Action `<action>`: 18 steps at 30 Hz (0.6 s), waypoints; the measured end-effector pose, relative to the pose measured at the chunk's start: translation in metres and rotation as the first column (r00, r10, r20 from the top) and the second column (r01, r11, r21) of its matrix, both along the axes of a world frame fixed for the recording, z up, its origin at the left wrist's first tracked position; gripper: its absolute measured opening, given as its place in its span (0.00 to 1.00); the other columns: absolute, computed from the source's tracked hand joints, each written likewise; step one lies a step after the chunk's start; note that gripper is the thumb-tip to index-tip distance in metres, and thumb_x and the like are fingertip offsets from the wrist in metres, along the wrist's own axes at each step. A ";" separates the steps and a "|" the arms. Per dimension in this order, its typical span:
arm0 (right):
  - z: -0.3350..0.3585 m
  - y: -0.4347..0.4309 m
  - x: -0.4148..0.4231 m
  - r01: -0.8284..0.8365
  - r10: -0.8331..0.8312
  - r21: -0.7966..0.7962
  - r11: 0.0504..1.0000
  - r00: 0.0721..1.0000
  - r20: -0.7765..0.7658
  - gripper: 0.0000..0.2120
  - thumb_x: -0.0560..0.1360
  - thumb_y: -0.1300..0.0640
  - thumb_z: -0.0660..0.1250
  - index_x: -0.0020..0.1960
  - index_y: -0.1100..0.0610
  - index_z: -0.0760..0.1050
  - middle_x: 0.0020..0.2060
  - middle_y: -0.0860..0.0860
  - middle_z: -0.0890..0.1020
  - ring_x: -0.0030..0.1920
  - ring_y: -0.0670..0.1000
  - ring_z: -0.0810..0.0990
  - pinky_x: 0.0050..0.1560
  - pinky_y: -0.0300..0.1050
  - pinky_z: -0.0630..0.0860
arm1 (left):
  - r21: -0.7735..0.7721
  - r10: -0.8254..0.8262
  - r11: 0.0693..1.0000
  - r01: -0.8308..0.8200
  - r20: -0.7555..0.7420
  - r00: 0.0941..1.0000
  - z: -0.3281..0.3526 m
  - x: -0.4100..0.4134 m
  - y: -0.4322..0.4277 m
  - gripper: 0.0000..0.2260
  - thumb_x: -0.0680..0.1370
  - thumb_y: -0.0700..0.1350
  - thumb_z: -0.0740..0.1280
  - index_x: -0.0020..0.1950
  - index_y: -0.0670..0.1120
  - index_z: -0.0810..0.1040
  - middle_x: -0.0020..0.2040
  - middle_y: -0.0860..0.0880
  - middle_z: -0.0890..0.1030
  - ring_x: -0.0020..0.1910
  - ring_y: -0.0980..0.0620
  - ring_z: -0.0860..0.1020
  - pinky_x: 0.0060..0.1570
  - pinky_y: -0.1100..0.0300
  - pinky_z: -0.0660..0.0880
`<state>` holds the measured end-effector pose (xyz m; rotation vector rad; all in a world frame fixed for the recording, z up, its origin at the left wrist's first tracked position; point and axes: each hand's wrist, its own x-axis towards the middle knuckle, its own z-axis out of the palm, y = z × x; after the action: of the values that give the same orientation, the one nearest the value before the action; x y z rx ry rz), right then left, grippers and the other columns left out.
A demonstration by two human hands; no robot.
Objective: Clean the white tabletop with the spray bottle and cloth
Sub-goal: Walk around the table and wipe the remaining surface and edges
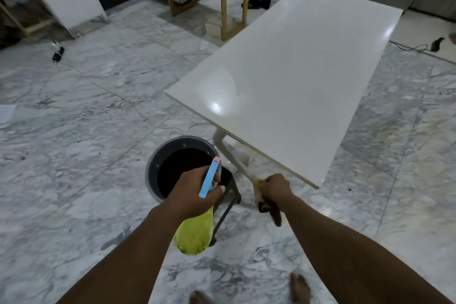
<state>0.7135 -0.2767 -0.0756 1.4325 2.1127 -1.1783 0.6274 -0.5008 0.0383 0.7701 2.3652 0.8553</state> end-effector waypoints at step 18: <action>0.089 -0.163 -0.167 0.035 -0.819 -0.990 0.138 0.566 -0.095 0.48 0.69 0.24 0.60 0.70 0.62 0.73 0.67 0.66 0.76 0.68 0.67 0.73 0.72 0.67 0.63 | -0.008 0.078 0.997 -0.079 -0.068 0.995 0.050 -0.170 -0.188 0.08 0.77 0.50 0.75 0.50 0.48 0.80 0.45 0.46 0.85 0.43 0.46 0.86 0.49 0.45 0.82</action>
<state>0.5462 -0.4397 0.0131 1.0505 0.4912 -2.8860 0.4577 -0.6893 0.0885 0.7165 2.4718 0.8613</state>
